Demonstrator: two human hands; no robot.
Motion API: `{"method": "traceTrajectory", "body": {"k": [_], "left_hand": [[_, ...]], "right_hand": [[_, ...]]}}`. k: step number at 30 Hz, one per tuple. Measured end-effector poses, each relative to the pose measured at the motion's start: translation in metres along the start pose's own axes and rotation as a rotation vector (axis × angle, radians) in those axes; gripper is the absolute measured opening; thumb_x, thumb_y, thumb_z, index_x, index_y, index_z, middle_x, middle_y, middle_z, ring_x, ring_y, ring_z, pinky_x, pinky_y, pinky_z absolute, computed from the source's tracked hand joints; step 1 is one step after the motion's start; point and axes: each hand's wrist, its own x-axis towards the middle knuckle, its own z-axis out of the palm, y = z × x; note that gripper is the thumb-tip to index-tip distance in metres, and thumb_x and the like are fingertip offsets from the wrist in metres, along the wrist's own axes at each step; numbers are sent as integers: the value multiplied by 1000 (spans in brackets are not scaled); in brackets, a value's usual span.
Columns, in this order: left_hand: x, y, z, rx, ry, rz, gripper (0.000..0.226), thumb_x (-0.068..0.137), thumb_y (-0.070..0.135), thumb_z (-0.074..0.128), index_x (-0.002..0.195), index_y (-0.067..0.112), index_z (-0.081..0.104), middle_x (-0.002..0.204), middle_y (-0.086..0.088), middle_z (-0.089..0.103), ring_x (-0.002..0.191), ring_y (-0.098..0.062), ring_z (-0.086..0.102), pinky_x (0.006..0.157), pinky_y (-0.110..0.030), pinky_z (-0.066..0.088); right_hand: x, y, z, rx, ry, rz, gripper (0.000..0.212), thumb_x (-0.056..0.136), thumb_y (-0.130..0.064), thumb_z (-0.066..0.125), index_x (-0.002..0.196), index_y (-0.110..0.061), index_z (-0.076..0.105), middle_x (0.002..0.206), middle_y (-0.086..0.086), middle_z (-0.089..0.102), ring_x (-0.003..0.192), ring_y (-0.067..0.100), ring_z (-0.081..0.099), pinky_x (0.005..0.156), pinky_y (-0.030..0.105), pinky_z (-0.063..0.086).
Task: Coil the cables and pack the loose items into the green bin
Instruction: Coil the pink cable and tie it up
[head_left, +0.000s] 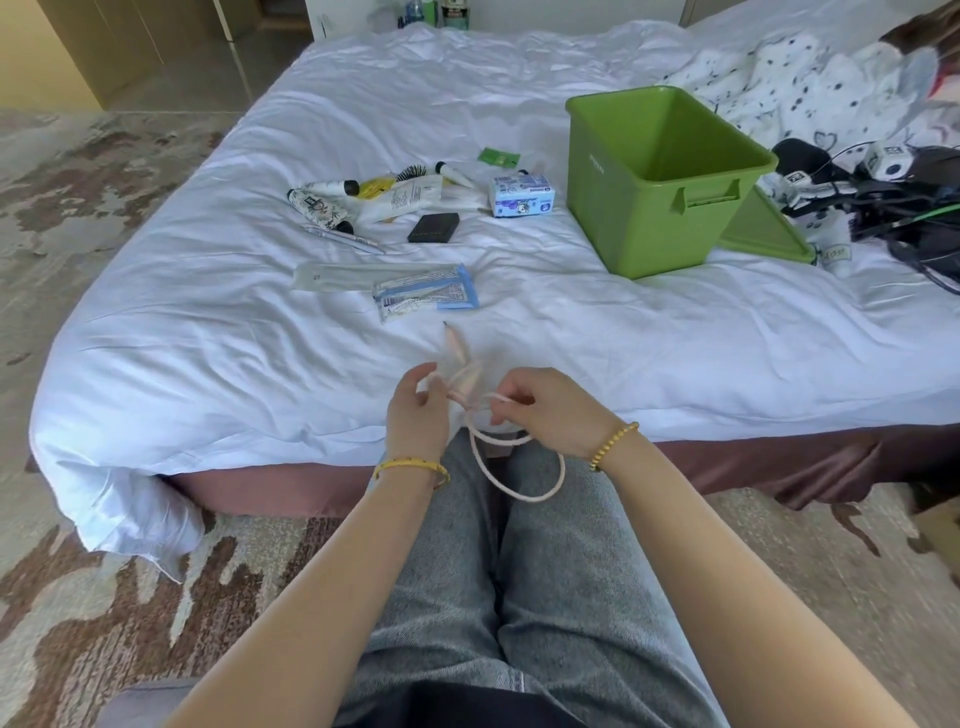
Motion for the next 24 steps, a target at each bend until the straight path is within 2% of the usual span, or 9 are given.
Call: {"method": "traceTrajectory", "body": {"k": [1, 3, 6, 9, 12, 14, 17, 21, 24], "left_hand": [[0, 0, 0, 94, -77, 43, 25, 94, 22, 45, 113, 20, 61, 68, 2, 55, 62, -11, 50, 58, -19, 40], [-2, -2, 0, 302, -295, 108, 27, 95, 22, 44, 116, 20, 61, 93, -4, 65, 86, -19, 59, 73, -24, 43], [-7, -8, -4, 488, -514, 165, 31, 97, 25, 41, 122, 20, 59, 115, -2, 65, 105, -16, 57, 83, -21, 37], [-12, -10, -11, 542, -625, 258, 30, 97, 30, 39, 120, 28, 59, 111, 5, 66, 102, -10, 56, 81, -21, 36], [-12, -7, -18, 481, -737, 241, 21, 88, 39, 44, 98, 34, 62, 94, 7, 68, 98, -12, 59, 83, -24, 41], [-10, -7, -19, 480, -753, 220, 24, 88, 43, 50, 106, 31, 59, 95, 11, 64, 102, -12, 59, 85, -23, 41], [-8, -7, -20, 545, -655, 236, 39, 80, 55, 60, 111, 32, 54, 93, 21, 58, 91, -5, 55, 73, -17, 39], [-5, -3, -16, 683, -494, 285, 44, 78, 61, 56, 113, 34, 52, 112, 10, 61, 102, -14, 56, 75, -26, 36], [-3, 1, -14, 780, -431, 324, 37, 81, 59, 50, 111, 37, 51, 113, 10, 62, 103, -19, 58, 71, -29, 36]], "right_hand": [[-1, -4, 0, 27, -28, -28, 19, 88, -14, 57, 70, -17, 61, 77, 4, 67, 60, 2, 50, 59, 20, 38], [-1, -7, 0, -64, -113, -29, 16, 89, -15, 56, 79, -7, 65, 73, 4, 68, 61, 9, 55, 61, 23, 42], [-1, -5, -1, -123, -250, 28, 23, 93, -19, 52, 91, 0, 65, 64, 1, 60, 50, 14, 55, 51, 15, 42], [-1, 0, -4, -82, -249, 41, 21, 91, -20, 56, 86, -3, 67, 55, -3, 51, 47, 6, 46, 48, 15, 39], [-2, 2, -7, -7, -273, 51, 14, 89, -21, 59, 80, -14, 67, 57, -4, 48, 44, -1, 45, 45, 10, 37], [-1, 4, -10, 12, -267, 41, 13, 89, -22, 60, 84, -14, 69, 62, -6, 52, 50, -2, 47, 49, 9, 38], [2, 6, -12, 43, -340, 30, 10, 88, -19, 61, 86, -18, 71, 71, -1, 60, 62, 0, 52, 60, 17, 45], [4, 7, -9, 100, -283, 19, 18, 85, -22, 64, 96, -10, 73, 87, 19, 68, 77, 13, 53, 72, 30, 46], [6, 9, -9, 86, -240, 11, 13, 88, -14, 60, 94, -12, 71, 76, 8, 64, 71, 10, 52, 70, 24, 44]]}}
